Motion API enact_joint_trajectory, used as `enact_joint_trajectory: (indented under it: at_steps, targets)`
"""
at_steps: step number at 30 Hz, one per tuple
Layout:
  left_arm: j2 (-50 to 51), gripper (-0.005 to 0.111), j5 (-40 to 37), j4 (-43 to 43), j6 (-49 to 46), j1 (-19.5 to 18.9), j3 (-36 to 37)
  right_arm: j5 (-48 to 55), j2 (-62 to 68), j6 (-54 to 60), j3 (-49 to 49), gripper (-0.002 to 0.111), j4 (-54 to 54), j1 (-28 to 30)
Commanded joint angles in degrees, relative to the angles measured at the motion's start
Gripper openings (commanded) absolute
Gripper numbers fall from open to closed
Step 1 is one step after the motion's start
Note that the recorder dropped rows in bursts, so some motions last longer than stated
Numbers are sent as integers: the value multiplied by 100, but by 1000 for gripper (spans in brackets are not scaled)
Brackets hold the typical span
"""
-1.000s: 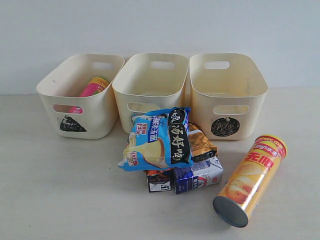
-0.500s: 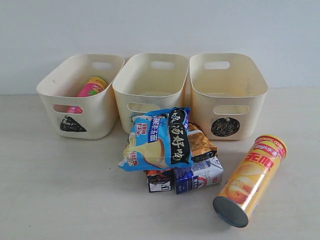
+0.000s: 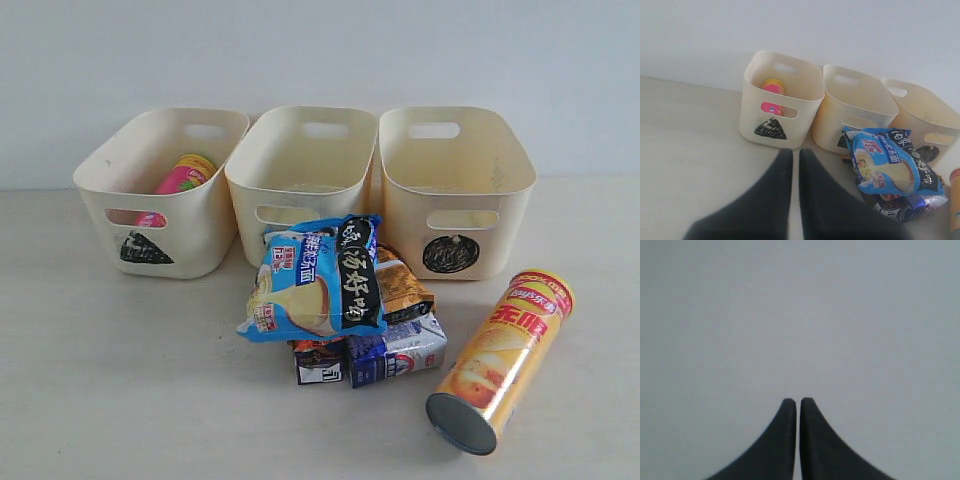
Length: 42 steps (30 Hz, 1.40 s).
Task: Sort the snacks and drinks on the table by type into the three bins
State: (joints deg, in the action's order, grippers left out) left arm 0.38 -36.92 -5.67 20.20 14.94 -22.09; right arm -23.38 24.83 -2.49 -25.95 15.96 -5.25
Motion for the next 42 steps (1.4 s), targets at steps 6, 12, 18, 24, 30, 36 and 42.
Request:
enact_joint_trajectory:
  at_steps: [6,12,18,24,30,36,42]
  targets:
    - [-38,4,352,-234,-399,-3,129,2986,2060,-335,-1686,0,27,15]
    - [-38,4,1703,-105,-399,-3,760,5841,3352,832,-2625,0,939,15]
    - [208,4,2381,-115,-399,-3,1127,6800,4153,2941,-2670,0,3498,-8]
    - [732,4,2381,-115,-399,-3,1127,6959,4806,3449,-2670,0,4307,-178]
    - [739,4,2405,-115,-399,-3,1127,6441,5465,3449,-2670,34,4306,-940]
    - [739,4,2405,-115,-399,-3,1127,5751,6203,3120,-2670,82,4421,-1274]
    - [739,4,2405,-115,-399,-3,1127,5838,6922,3309,-2670,81,4990,-1274]
